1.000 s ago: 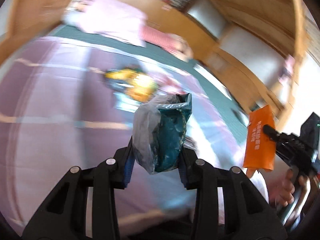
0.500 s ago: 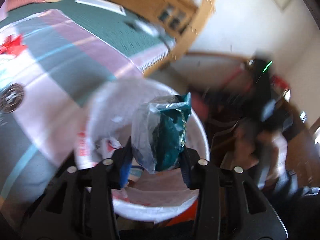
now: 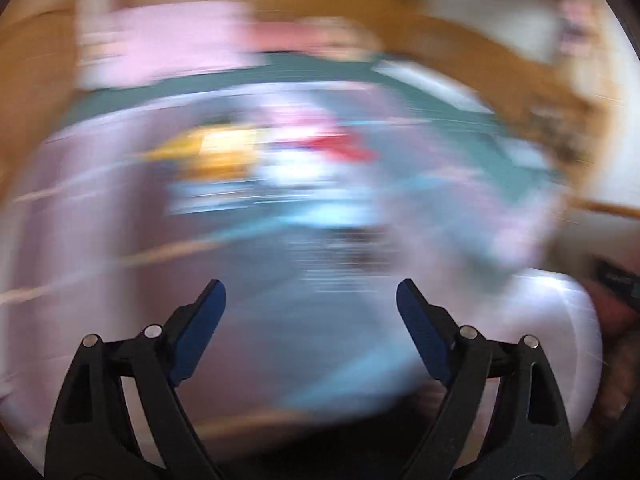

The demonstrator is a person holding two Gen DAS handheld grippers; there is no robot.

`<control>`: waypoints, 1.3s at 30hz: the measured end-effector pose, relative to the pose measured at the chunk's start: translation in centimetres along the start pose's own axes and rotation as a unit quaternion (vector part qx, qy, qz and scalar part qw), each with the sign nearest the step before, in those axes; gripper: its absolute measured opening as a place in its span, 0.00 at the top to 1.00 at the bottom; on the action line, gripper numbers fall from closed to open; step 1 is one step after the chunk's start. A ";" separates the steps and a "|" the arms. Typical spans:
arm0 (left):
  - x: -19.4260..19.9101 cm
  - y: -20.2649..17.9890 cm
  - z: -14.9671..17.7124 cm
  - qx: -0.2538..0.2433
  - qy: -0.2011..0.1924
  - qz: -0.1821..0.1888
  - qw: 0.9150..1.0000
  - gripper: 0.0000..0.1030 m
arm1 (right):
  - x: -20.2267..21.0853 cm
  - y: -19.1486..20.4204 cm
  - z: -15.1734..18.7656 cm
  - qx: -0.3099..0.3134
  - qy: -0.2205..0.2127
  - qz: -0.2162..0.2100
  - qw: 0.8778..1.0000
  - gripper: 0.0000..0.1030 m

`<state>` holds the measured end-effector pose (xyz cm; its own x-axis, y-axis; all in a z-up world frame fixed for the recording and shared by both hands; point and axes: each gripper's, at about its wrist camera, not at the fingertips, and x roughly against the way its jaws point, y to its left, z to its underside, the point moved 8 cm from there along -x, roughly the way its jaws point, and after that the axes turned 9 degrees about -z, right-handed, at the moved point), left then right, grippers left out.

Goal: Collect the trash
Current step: 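Move both open tools back over the remaining trash on the sheet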

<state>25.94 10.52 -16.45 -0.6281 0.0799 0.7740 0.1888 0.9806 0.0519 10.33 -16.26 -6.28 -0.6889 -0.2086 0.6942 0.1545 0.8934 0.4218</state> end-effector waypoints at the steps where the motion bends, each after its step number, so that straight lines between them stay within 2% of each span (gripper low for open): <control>1: -1.3 4.5 0.6 0.018 0.007 -0.070 0.997 0.16 | -1.9 2.2 0.3 0.009 0.014 -0.022 1.000 0.35; 2: -2.5 8.7 1.3 0.038 0.021 -0.120 0.992 0.16 | -4.4 5.0 0.7 0.019 0.030 -0.044 0.998 0.35; 3: -3.5 12.9 2.5 0.069 0.052 -0.161 0.983 0.16 | -6.1 7.1 1.0 0.023 0.043 -0.061 0.997 0.35; 4: -4.1 15.3 2.9 0.092 0.076 -0.176 0.977 0.17 | -7.9 9.5 1.4 0.026 0.057 -0.083 0.995 0.35; 5: -4.5 18.5 3.5 0.125 0.095 -0.181 0.971 0.19 | -10.2 12.7 1.9 0.030 0.074 -0.115 0.990 0.35; 6: -4.5 20.1 3.7 0.146 0.098 -0.179 0.968 0.19 | -11.6 14.9 2.3 0.033 0.084 -0.134 0.987 0.35; 7: -4.5 21.7 3.8 0.153 0.095 -0.183 0.966 0.19 | -13.1 17.2 2.8 0.036 0.095 -0.149 0.984 0.35; 9: -5.0 24.0 4.7 0.142 0.107 -0.219 0.959 0.19 | -16.3 22.1 4.0 0.056 0.114 -0.175 0.976 0.35; 11: -5.6 25.3 5.8 0.142 0.129 -0.224 0.955 0.19 | -18.7 25.2 4.9 0.078 0.114 -0.177 0.974 0.36; 13: -6.3 25.8 6.6 0.146 0.150 -0.212 0.955 0.19 | -20.7 27.1 5.9 0.110 0.116 -0.171 0.972 0.36; 14: -6.9 25.9 7.1 0.143 0.161 -0.210 0.954 0.19 | -21.8 27.6 6.6 0.135 0.129 -0.158 0.970 0.36; 16: -8.1 26.6 8.2 0.138 0.187 -0.214 0.949 0.28 | -22.4 27.2 7.1 0.156 0.140 -0.138 0.968 0.36; 17: -8.5 26.7 8.7 0.135 0.200 -0.211 0.947 0.44 | -22.6 26.7 7.0 0.156 0.141 -0.127 0.969 0.36; 18: -8.8 26.7 9.3 0.135 0.207 -0.197 0.949 0.51 | -22.9 25.9 6.9 0.148 0.145 -0.116 0.971 0.36; 19: -8.6 26.8 9.2 0.137 0.199 -0.197 0.950 0.53 | -23.2 25.2 6.7 0.135 0.150 -0.112 0.973 0.36; 22: -8.3 26.3 9.2 0.141 0.193 -0.181 0.954 0.75 | -23.2 23.2 7.0 0.109 0.156 -0.103 0.976 0.36; 23: -8.1 26.2 9.2 0.142 0.192 -0.183 0.954 0.90 | -23.2 22.9 7.1 0.108 0.153 -0.099 0.977 0.36; 24: -8.0 26.4 9.3 0.141 0.192 -0.190 0.953 0.96 | -23.0 22.6 7.0 0.108 0.150 -0.095 0.978 0.36; 29: -7.2 26.9 9.9 0.150 0.189 -0.181 0.954 0.98 | -22.8 22.1 6.9 0.106 0.147 -0.091 0.979 0.36; 35: -6.6 28.0 10.3 0.187 0.188 -0.155 0.952 0.98 | -23.0 22.2 7.0 0.105 0.151 -0.091 0.979 0.35; 39: -7.0 28.1 10.4 0.179 0.195 -0.161 0.951 0.98 | -23.1 21.9 6.8 0.100 0.151 -0.090 0.979 0.36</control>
<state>27.82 39.40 -26.99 -0.2694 -0.2393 0.9328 -0.2783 0.9466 0.1624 24.80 10.79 -17.03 -0.4472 -0.4503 0.7729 -0.1130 0.8856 0.4505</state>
